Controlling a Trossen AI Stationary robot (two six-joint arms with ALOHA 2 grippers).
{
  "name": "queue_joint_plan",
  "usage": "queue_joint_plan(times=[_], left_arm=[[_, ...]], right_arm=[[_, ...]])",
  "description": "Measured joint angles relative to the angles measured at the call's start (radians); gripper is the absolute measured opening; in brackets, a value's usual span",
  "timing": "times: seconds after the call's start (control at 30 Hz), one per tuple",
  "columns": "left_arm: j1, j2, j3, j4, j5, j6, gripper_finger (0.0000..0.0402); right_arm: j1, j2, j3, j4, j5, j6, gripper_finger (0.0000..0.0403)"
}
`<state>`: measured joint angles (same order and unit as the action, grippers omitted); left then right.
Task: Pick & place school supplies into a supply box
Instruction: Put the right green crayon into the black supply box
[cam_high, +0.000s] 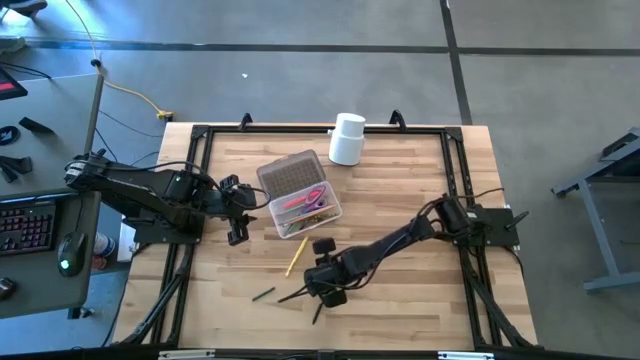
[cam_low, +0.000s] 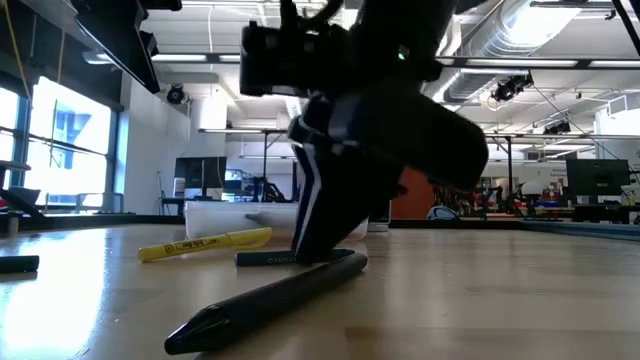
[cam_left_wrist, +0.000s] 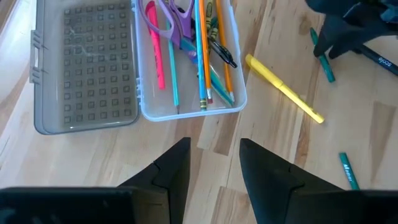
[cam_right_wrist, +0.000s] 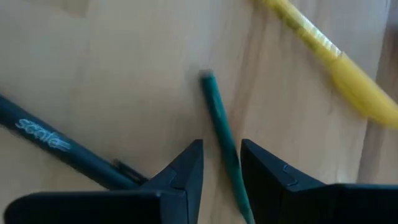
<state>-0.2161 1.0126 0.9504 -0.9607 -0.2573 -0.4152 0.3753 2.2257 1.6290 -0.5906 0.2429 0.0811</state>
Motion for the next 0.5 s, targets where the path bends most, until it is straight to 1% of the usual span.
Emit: queue_joint_plan(times=[0.1, 0.23, 0.33, 0.4, 0.5], left_arm=[[0.0, 0.0, 0.0, 0.0, 0.0, 0.0, 0.0172], [0.0, 0.0, 0.0, -0.001, 0.001, 0.0, 0.0172], [0.0, 0.0, 0.0, -0.002, 0.003, 0.0, 0.0172], [0.0, 0.0, 0.0, -0.002, 0.003, 0.0, 0.0172], [0.0, 0.0, 0.0, -0.002, 0.003, 0.0, 0.0172]], right_arm=[[-0.01, -0.003, -0.023, 0.038, 0.014, -0.024, 0.009], [-0.039, -0.011, -0.1, 0.185, -0.067, -0.033, 0.0092], [-0.06, -0.016, -0.189, 0.318, -0.146, -0.003, 0.0089], [-0.069, -0.021, -0.258, 0.413, -0.155, 0.023, 0.0086], [-0.075, -0.024, -0.357, 0.571, -0.142, 0.043, 0.0083]])
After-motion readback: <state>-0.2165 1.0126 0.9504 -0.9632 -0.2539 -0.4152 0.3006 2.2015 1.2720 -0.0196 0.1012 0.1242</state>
